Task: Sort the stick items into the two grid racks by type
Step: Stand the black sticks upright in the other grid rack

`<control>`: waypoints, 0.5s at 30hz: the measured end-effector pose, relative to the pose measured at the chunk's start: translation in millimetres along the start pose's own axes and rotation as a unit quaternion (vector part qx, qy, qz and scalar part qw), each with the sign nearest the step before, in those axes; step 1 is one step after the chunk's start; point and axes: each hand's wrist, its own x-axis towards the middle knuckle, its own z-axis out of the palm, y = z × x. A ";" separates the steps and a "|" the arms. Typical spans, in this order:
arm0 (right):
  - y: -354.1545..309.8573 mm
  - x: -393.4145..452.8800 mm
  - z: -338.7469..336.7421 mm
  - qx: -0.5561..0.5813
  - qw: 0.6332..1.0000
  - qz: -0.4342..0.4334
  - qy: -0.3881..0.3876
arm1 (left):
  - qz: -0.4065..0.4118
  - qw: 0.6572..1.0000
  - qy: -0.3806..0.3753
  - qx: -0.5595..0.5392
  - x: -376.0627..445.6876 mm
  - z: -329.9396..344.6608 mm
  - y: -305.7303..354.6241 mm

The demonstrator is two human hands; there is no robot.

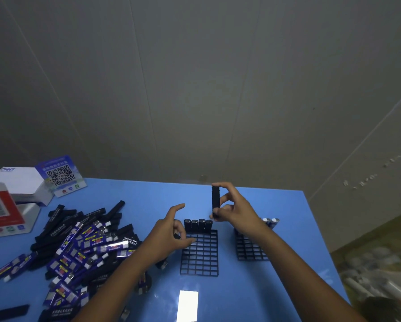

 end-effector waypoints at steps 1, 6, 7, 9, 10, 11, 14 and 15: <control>2.9 1.3 -0.5 -0.025 0.999 -0.003 0.022 | 0.001 1.000 0.000 -0.001 -0.1 -0.2 -0.5; 18.4 5.3 -4.5 -0.146 0.986 -0.011 0.085 | 0.005 1.000 0.002 -0.001 -0.8 0.4 -0.7; 21.1 6.1 -4.1 -0.161 0.983 -0.007 0.085 | 0.007 1.000 0.003 -0.001 -1.2 1.1 -0.4; 27.5 7.6 -1.7 -0.190 0.979 -0.001 0.075 | 0.009 1.000 0.007 -0.003 -1.9 2.4 -0.2; 31.1 8.3 0.0 -0.204 0.977 0.001 0.068 | 0.009 1.000 0.009 -0.004 -2.1 3.1 0.1; 35.0 9.0 1.7 -0.218 0.974 0.003 0.061 | 0.008 1.000 0.010 -0.005 -2.2 3.6 0.6; 45.6 11.2 7.4 -0.258 0.965 0.009 0.044 | 0.007 1.000 0.013 -0.011 -2.5 3.7 2.2; 48.3 12.1 9.7 -0.268 0.963 0.012 0.038 | 0.009 1.000 0.014 -0.012 -2.5 3.3 2.7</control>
